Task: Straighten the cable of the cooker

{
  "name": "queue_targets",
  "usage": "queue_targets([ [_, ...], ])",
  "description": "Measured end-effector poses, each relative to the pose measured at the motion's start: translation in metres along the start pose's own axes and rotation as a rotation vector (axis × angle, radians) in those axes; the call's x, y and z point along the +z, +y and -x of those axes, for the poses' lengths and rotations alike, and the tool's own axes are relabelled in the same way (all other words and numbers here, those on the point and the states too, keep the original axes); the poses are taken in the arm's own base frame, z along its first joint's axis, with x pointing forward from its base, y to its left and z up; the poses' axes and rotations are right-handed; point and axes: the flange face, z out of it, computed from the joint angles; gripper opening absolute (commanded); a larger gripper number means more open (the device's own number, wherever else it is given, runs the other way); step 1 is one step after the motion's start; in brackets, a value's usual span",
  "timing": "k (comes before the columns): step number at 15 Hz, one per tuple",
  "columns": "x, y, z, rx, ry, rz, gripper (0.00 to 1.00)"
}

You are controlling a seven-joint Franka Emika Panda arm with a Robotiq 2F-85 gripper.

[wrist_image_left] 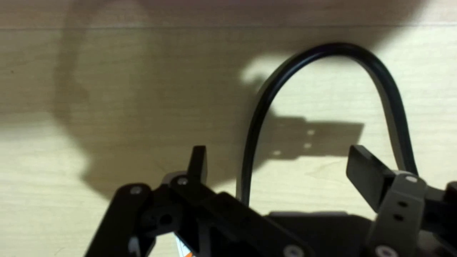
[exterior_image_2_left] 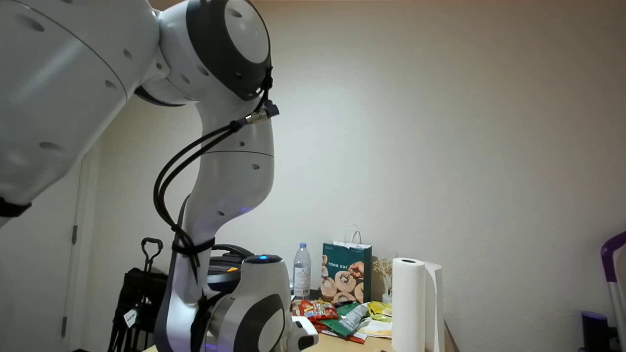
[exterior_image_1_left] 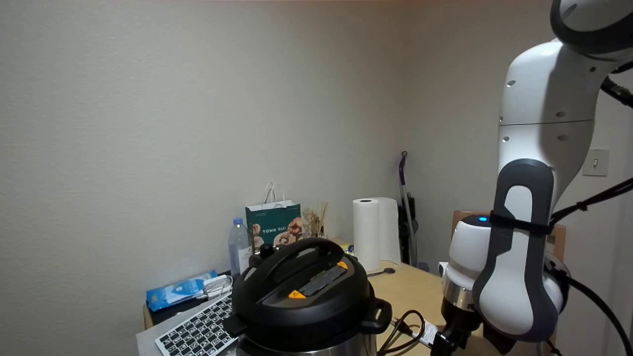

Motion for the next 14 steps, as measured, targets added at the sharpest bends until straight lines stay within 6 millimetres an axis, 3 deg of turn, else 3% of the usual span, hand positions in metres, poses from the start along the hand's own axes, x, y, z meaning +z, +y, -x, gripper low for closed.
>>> queue_targets([
  [4, -0.001, 0.0, -0.006, 0.014, 0.011, -0.002, 1.0],
  [10, -0.007, -0.008, -0.074, 0.044, 0.068, -0.028, 1.0],
  [14, -0.004, -0.005, -0.086, 0.054, 0.06, -0.018, 1.0],
])
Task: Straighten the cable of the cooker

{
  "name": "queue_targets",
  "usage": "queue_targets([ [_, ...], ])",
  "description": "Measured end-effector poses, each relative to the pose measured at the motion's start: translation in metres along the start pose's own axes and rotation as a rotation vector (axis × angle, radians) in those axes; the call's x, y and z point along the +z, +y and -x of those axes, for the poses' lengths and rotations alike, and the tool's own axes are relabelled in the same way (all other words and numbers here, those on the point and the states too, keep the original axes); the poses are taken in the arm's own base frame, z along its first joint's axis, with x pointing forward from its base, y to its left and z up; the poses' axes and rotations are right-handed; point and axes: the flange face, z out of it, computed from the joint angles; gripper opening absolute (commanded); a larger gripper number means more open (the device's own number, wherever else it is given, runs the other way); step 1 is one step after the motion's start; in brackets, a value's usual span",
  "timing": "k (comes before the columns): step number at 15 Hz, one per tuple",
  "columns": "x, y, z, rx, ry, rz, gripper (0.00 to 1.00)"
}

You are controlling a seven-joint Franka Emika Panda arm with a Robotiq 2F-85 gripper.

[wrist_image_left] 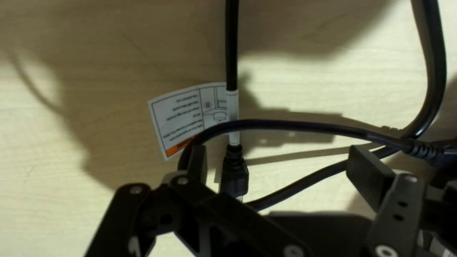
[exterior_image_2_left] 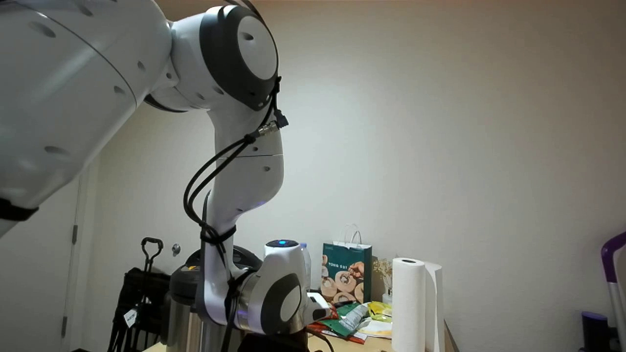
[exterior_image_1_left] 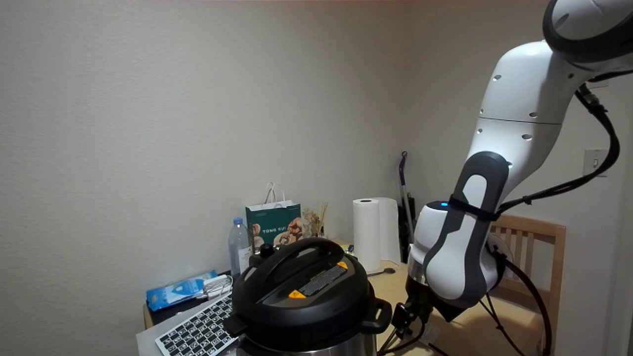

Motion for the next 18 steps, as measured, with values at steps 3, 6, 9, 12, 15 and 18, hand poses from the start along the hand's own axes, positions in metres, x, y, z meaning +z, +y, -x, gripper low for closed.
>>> queue_targets([
  [3, 0.0, -0.01, 0.002, -0.014, -0.003, -0.013, 1.0],
  [6, 0.001, -0.021, 0.004, -0.032, -0.009, -0.017, 1.0],
  [9, 0.001, -0.007, 0.003, 0.013, -0.008, 0.018, 1.0],
  [12, 0.002, 0.017, 0.007, 0.086, -0.045, 0.061, 1.0],
  [15, 0.003, 0.023, 0.013, 0.127, -0.123, 0.058, 1.0],
  [18, 0.002, 0.022, 0.012, 0.129, -0.127, 0.054, 1.0],
])
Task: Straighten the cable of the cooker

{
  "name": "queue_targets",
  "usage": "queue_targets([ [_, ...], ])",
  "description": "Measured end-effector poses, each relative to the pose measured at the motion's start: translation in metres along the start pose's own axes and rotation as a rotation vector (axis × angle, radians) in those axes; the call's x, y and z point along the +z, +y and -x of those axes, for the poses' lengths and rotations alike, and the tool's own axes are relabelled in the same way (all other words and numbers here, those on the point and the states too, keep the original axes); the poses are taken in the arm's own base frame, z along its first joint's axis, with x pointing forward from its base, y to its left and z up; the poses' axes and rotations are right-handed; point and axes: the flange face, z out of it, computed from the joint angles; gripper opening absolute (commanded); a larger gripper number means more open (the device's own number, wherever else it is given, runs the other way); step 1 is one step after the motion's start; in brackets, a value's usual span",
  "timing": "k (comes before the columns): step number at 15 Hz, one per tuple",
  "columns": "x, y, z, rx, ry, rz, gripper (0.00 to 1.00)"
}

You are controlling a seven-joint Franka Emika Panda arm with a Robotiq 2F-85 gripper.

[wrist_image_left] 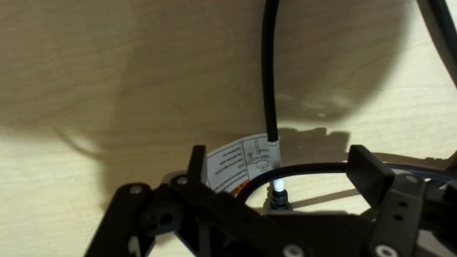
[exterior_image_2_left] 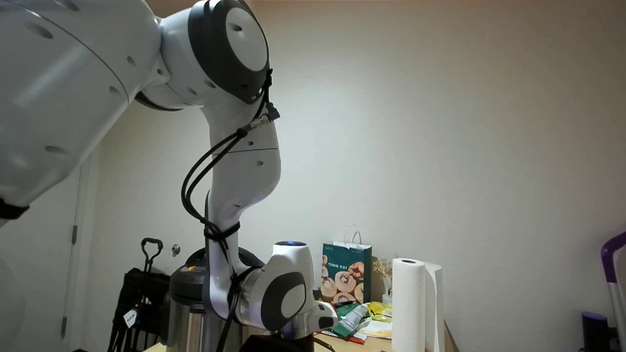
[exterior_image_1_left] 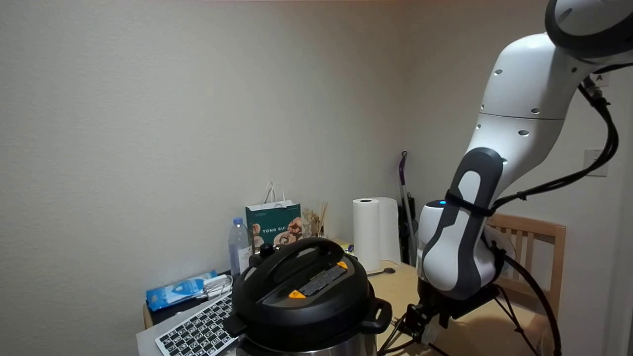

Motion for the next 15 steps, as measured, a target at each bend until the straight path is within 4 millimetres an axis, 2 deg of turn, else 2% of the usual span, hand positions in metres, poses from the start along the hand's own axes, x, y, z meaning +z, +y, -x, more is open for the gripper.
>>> queue_targets([
  [4, 0.011, -0.001, 0.007, -0.015, -0.026, 0.007, 1.0],
  [5, 0.018, 0.0, 0.011, -0.016, -0.041, 0.01, 0.76],
  [8, 0.038, 0.002, 0.019, -0.021, -0.08, 0.016, 0.62],
  [15, 0.042, 0.016, 0.009, -0.011, -0.108, 0.02, 0.2],
])
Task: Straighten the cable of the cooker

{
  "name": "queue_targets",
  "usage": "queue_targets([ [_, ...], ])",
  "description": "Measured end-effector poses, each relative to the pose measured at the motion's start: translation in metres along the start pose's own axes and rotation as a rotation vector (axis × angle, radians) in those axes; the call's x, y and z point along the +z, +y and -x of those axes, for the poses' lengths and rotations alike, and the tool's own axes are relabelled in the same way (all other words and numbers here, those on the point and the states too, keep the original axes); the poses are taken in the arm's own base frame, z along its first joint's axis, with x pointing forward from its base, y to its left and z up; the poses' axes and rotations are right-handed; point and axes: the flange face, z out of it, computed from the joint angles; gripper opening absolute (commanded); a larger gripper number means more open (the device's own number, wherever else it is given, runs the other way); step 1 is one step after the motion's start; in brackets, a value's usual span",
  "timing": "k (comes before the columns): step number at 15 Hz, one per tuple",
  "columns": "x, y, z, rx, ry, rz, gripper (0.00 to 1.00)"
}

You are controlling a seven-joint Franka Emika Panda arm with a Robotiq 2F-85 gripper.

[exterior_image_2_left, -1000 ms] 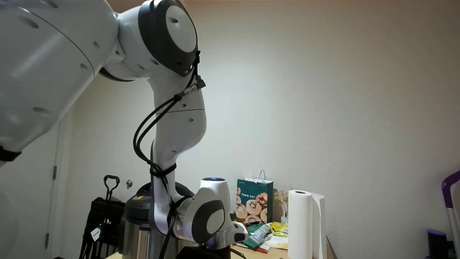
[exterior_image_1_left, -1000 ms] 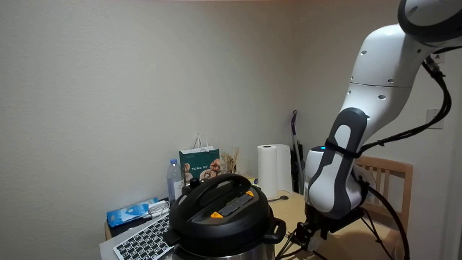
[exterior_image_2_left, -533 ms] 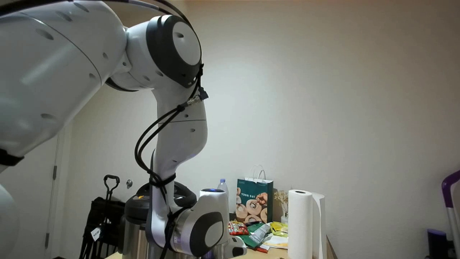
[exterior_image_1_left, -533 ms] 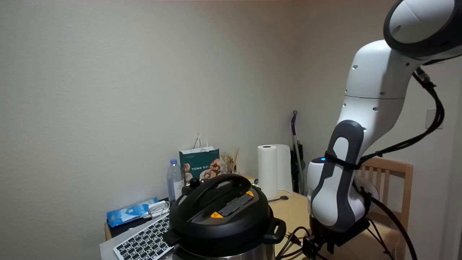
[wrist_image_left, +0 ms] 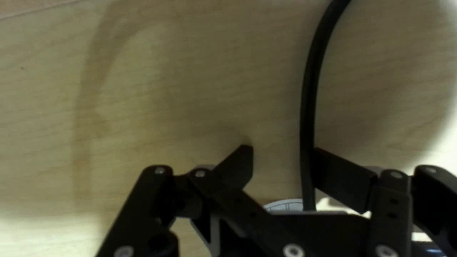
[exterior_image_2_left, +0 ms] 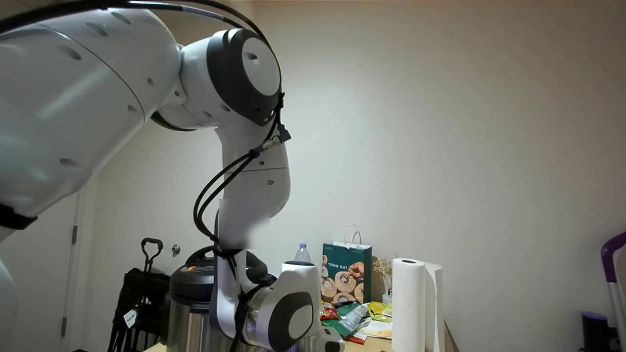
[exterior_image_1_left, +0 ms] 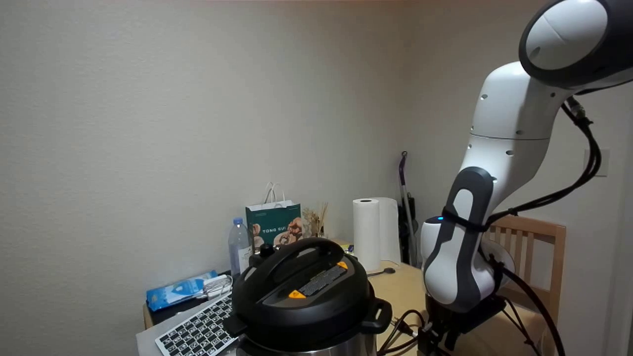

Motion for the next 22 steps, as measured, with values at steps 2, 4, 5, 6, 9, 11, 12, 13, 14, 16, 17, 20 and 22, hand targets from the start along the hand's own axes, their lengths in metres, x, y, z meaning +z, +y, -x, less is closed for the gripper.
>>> queue_targets([
  [2, 0.0, 0.005, -0.001, 0.011, 0.001, -0.002, 0.08],
  [4, 0.0, 0.011, -0.002, 0.027, 0.002, -0.005, 0.01],
  [5, 0.0, 0.015, -0.003, 0.035, 0.004, -0.006, 0.0],
  [6, -0.001, 0.018, -0.004, 0.045, 0.006, -0.008, 0.01],
  [9, -0.003, 0.032, -0.009, 0.075, 0.026, -0.009, 0.0],
  [11, -0.009, 0.045, -0.013, 0.099, 0.072, 0.002, 0.0],
  [12, -0.013, 0.053, -0.016, 0.113, 0.105, 0.01, 0.0],
  [13, -0.019, 0.062, -0.019, 0.134, 0.142, 0.019, 0.0],
  [14, -0.026, 0.074, -0.021, 0.16, 0.181, 0.027, 0.0],
  [16, -0.044, 0.099, -0.022, 0.235, 0.255, 0.04, 0.0],
  [17, -0.054, 0.113, -0.022, 0.281, 0.284, 0.042, 0.0],
  [20, -0.068, 0.134, -0.021, 0.342, 0.313, 0.044, 0.0],
  [22, -0.064, 0.127, -0.021, 0.329, 0.306, 0.042, 0.0],
])
